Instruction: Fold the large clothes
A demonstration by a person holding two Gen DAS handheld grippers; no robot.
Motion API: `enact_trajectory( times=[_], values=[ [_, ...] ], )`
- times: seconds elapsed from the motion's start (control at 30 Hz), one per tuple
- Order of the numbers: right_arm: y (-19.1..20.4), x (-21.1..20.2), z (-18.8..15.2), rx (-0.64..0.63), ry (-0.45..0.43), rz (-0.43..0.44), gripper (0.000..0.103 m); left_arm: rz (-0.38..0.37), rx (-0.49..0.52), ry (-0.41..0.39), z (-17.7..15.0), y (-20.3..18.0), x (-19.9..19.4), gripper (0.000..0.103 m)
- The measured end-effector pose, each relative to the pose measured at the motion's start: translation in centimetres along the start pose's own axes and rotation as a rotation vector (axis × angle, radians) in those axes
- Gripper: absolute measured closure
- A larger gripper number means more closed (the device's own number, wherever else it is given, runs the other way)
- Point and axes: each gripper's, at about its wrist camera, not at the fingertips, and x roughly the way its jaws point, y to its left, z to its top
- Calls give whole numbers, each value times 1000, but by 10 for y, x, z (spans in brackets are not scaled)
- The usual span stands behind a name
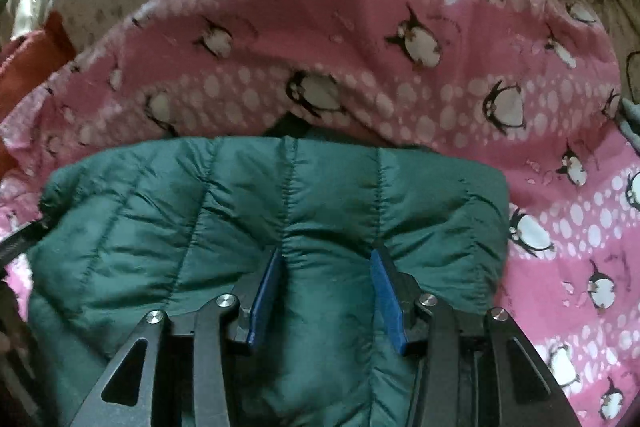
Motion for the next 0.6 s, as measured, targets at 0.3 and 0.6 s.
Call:
enact_trajectory(
  times=[0.3, 0.6],
  values=[
    [8, -28, 6, -17, -59, -9, 56, -16, -17, 9, 0, 4, 7, 31],
    [68, -27, -12, -170, -21, 86, 56, -26, -29, 7, -1, 5, 7, 28]
  ],
)
